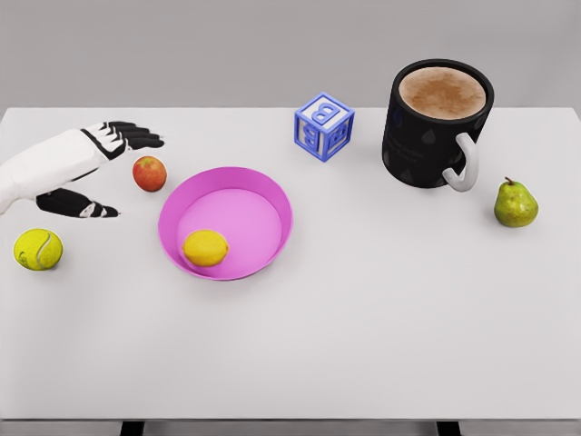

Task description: Put the lemon on the plate with left arm

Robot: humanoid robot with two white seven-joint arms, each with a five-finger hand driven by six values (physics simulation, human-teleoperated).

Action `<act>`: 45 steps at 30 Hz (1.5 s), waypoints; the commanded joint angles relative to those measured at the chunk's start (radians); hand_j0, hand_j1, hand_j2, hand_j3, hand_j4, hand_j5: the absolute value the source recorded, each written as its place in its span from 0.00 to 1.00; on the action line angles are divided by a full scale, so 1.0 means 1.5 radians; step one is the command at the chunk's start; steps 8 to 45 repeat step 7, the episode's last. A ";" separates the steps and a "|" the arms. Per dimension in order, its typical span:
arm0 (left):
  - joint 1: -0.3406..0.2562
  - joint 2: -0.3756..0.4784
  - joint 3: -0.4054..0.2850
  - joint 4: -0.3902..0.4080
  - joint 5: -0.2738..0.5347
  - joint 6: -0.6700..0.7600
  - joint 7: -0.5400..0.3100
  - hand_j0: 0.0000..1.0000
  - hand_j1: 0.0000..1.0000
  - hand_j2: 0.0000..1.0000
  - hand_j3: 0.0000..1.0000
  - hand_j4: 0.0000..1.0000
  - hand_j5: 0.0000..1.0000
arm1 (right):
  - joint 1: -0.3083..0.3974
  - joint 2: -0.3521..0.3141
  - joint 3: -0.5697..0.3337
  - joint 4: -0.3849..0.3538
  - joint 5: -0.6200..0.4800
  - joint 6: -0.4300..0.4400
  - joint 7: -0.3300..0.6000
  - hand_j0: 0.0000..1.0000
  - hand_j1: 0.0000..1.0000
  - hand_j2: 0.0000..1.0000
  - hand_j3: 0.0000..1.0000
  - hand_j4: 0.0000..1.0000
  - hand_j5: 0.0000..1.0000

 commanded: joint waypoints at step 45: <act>0.011 0.010 0.004 0.021 0.005 0.001 0.000 1.00 1.00 1.00 1.00 1.00 1.00 | 0.000 0.000 0.000 0.001 0.000 0.000 0.000 1.00 1.00 1.00 1.00 1.00 1.00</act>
